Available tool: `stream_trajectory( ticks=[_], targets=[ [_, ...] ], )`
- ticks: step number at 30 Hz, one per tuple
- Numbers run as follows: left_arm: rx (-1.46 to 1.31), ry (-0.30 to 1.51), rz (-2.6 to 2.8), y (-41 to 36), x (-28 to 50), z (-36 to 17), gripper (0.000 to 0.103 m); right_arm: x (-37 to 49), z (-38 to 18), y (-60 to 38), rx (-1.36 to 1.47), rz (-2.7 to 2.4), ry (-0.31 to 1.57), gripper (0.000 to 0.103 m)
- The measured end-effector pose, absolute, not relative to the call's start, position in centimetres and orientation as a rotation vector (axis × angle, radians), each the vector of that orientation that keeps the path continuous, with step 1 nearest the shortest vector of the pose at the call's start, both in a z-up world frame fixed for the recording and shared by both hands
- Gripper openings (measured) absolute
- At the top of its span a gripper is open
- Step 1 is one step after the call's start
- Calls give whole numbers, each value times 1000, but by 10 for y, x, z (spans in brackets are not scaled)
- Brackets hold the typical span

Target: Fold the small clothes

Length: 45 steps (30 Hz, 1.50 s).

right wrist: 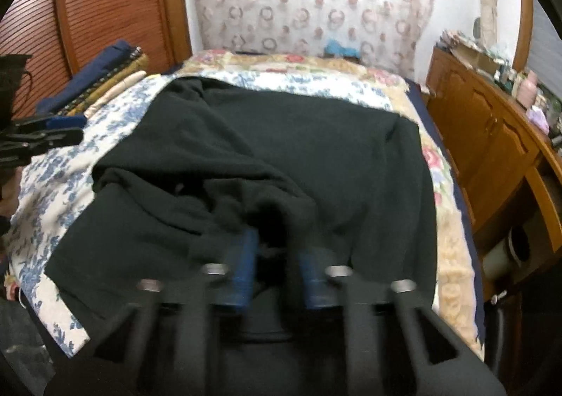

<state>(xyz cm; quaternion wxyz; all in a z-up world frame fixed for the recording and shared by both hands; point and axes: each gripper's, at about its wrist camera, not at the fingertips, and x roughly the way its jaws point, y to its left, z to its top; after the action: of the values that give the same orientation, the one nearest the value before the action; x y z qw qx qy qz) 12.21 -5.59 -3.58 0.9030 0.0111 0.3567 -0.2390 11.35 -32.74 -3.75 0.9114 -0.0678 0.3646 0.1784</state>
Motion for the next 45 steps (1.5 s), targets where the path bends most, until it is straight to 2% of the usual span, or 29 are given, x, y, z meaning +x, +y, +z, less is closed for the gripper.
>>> stream_trajectory(
  ticks=[10, 13, 17, 21, 23, 25, 34, 45],
  targets=[
    [9, 687, -487, -51, 113, -23, 50, 62, 28, -342, -89, 369, 575, 6],
    [6, 672, -488, -51, 111, -19, 50, 60, 26, -348, -93, 331, 601, 6],
    [2, 658, -485, -50, 108, -16, 50, 70, -3, -356, -109, 276, 699, 7],
    [2, 653, -474, -48, 107, -13, 50, 74, -21, -362, -125, 224, 747, 24],
    [6, 648, -465, -48, 106, -13, 50, 71, -20, -366, -114, 217, 747, 47],
    [5, 643, -461, -47, 105, -12, 50, 68, -14, -369, -108, 215, 730, 54],
    [10, 630, -446, -43, 101, -10, 50, 72, 10, -342, -144, 279, 664, 63],
    [36, 634, -427, -37, 105, -13, 50, 116, -17, -250, -246, 486, 727, 64]
  ],
)
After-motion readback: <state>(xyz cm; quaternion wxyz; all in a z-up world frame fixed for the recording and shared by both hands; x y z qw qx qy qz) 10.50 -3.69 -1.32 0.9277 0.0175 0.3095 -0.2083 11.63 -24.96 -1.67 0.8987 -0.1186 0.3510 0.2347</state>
